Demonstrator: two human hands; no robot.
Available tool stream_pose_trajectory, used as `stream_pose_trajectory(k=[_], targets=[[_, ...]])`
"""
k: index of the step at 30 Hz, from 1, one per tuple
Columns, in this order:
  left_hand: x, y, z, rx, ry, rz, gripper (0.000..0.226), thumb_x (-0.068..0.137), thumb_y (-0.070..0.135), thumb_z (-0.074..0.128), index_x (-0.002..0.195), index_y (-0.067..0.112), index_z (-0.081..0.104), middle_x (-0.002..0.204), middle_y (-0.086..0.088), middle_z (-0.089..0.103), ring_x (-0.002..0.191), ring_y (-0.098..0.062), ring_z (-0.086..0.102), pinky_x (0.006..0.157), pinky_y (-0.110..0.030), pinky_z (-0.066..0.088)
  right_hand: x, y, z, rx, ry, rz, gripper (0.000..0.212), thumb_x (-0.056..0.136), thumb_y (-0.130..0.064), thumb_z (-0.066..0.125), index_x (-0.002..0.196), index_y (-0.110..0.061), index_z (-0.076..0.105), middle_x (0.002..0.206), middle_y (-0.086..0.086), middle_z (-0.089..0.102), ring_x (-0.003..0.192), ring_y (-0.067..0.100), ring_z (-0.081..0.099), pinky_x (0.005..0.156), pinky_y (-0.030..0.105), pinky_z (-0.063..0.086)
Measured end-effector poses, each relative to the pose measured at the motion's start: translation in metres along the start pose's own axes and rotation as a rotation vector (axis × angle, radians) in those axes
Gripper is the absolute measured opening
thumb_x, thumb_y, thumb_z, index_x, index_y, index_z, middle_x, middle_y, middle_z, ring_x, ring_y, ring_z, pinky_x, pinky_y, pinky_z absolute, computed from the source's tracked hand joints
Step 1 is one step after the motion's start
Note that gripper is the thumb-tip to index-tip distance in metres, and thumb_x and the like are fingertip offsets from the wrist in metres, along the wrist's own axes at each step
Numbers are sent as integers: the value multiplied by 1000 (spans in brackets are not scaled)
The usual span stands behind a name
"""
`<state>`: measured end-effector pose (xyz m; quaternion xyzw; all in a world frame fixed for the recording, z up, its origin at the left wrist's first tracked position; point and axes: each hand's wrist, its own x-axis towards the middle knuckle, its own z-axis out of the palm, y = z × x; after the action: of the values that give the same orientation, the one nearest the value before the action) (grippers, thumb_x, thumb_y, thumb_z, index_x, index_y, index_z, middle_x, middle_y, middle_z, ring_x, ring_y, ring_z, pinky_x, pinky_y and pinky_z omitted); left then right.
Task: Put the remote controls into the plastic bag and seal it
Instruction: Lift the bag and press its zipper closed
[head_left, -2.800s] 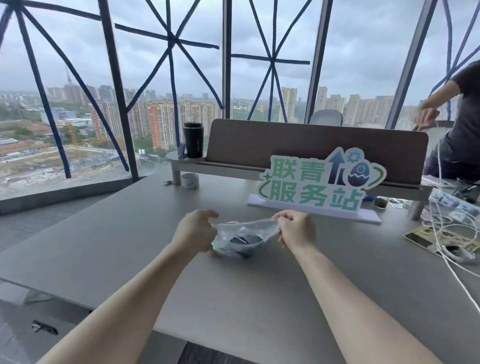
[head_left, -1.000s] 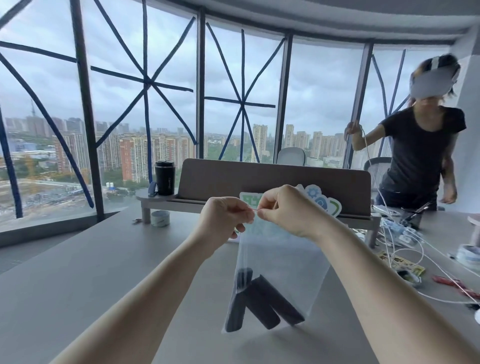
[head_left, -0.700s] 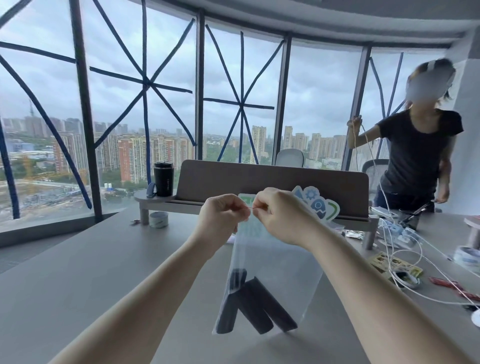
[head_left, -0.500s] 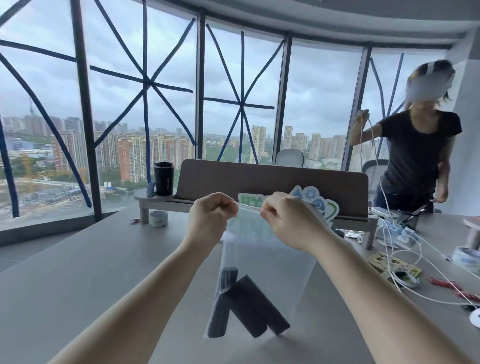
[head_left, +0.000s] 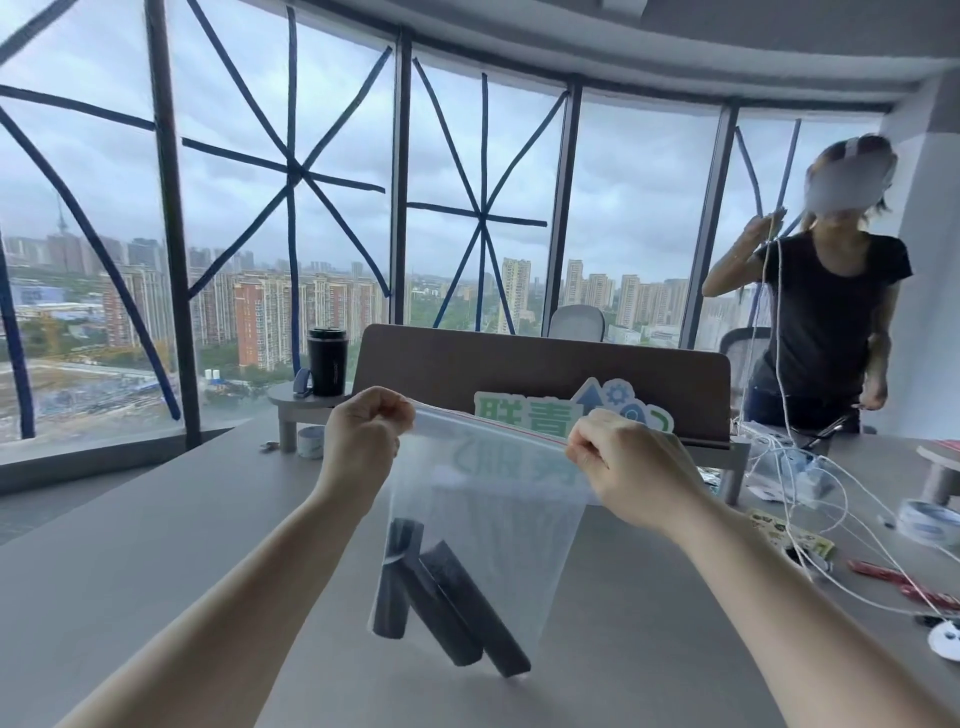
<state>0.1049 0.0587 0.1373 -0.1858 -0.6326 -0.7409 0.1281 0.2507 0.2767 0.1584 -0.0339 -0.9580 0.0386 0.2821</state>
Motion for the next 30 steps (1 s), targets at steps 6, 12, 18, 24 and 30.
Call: stream_pose_trajectory(k=[6,12,18,24,30], targets=[[3,3,-6,-38,26,-19,27,79,-8,58,61,13,61,42,11,51,40,-11,32,36,-16,27,0,-7,-11,-20,27,3,24,98,-37,47,78,-24,51,85,-13,51,76,17,48,70,34,41],[10,7,-14,-80,20,-28,20,80,-8,56,69,8,61,65,-9,50,39,-12,30,39,-17,24,8,-16,-22,-7,85,24,27,97,-40,50,83,-18,58,82,-12,48,70,21,45,67,33,38],[22,-23,-35,83,-43,-77,20,86,1,55,72,14,59,72,-2,60,44,-11,55,47,-24,44,34,-14,23,241,110,85,25,92,-36,61,75,-18,63,58,-8,58,62,17,57,65,36,50],[95,-55,-48,39,28,-182,24,90,-2,46,75,15,55,80,-4,59,58,-18,63,55,-30,55,128,-34,84,452,117,209,23,91,-32,59,72,-21,65,55,-4,71,64,13,65,74,40,57],[170,-66,-81,-75,109,-125,26,90,-5,45,76,14,54,82,-8,60,71,-22,63,73,-35,57,201,-64,123,561,227,111,20,93,-30,60,78,-19,68,68,-7,75,52,3,59,67,34,56]])
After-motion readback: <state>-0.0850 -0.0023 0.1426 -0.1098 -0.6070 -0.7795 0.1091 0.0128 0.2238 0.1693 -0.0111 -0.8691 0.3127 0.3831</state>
